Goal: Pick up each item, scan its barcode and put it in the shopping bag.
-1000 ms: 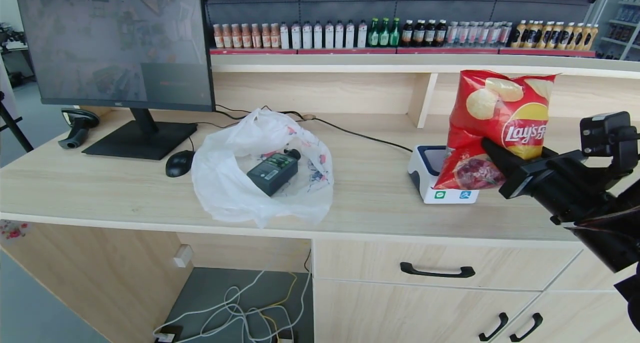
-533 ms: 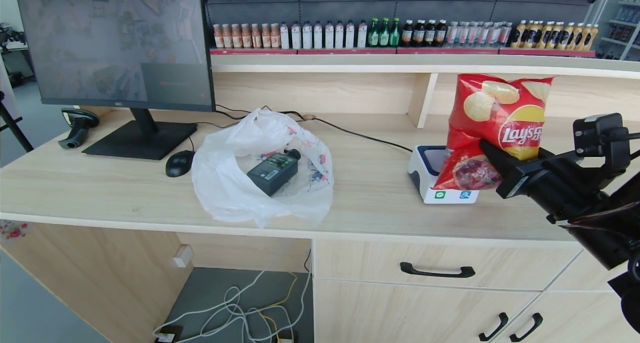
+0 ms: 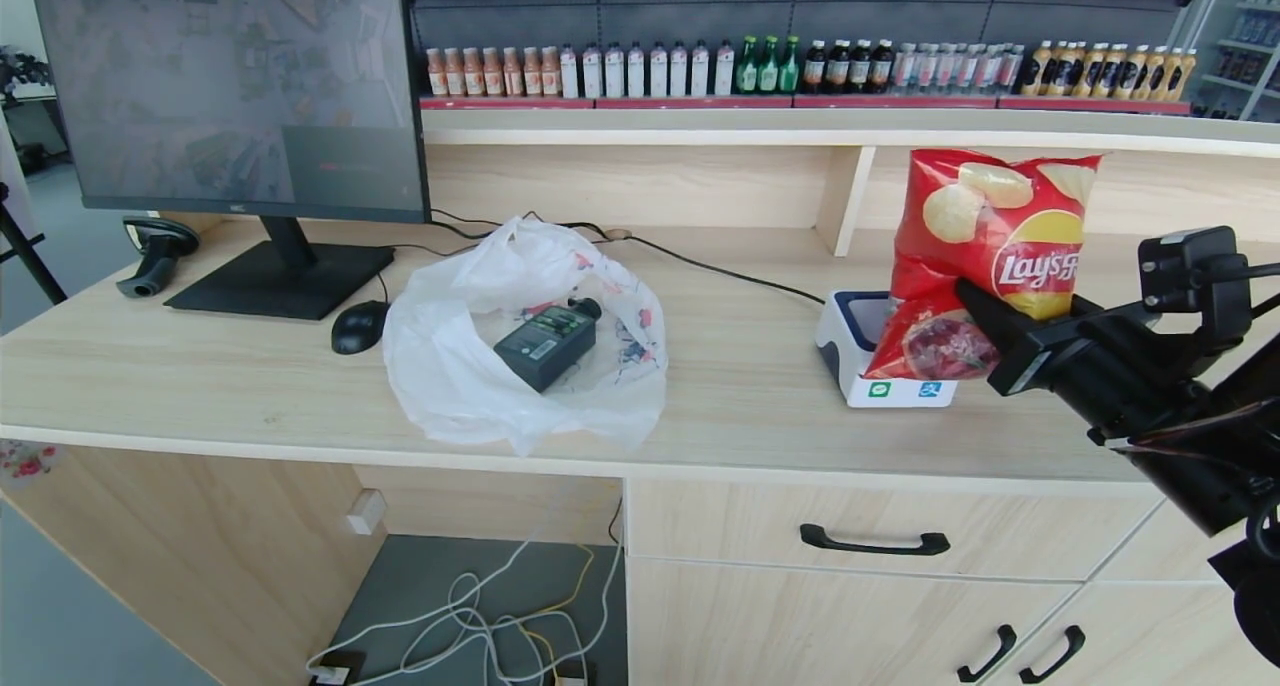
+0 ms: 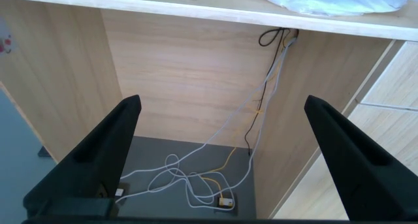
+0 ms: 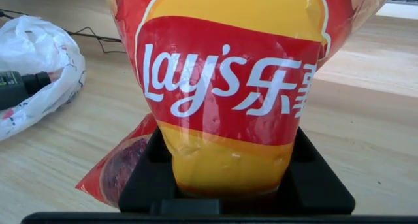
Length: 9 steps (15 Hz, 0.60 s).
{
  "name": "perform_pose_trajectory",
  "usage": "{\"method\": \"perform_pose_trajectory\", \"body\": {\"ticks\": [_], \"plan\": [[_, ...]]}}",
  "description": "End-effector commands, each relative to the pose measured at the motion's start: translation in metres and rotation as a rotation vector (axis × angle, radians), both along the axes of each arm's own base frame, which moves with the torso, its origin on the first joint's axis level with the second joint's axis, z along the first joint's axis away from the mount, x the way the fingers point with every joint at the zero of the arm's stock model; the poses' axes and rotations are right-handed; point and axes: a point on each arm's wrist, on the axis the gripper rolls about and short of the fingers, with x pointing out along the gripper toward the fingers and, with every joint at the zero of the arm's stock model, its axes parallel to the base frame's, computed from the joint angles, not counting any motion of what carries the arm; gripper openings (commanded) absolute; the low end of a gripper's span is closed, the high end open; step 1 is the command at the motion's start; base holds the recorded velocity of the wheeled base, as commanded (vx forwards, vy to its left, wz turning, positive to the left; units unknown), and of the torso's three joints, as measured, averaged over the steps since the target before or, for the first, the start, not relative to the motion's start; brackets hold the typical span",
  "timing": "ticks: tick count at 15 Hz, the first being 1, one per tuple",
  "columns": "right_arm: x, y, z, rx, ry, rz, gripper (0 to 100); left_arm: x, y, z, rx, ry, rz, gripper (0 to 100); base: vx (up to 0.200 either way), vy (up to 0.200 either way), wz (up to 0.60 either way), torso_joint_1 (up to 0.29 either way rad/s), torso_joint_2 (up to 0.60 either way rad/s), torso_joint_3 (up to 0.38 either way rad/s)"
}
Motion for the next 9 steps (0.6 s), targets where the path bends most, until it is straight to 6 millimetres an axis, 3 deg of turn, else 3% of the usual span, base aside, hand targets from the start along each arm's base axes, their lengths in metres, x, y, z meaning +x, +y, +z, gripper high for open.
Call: {"method": "perform_pose_trajectory", "body": {"ticks": [1,9], "plan": [[0.003,0.001,0.01,0.005,-0.043,0.003,0,0.0,0.0,0.0,0.0,0.0,0.0,100,0.0,0.0,0.0,0.0,0.0,0.0],[-0.014,-0.002,0.019,0.01,-0.075,0.0,0,0.0,0.0,0.0,0.0,0.0,0.0,100,-0.2,0.0,0.0,0.002,0.0,0.001]]}}
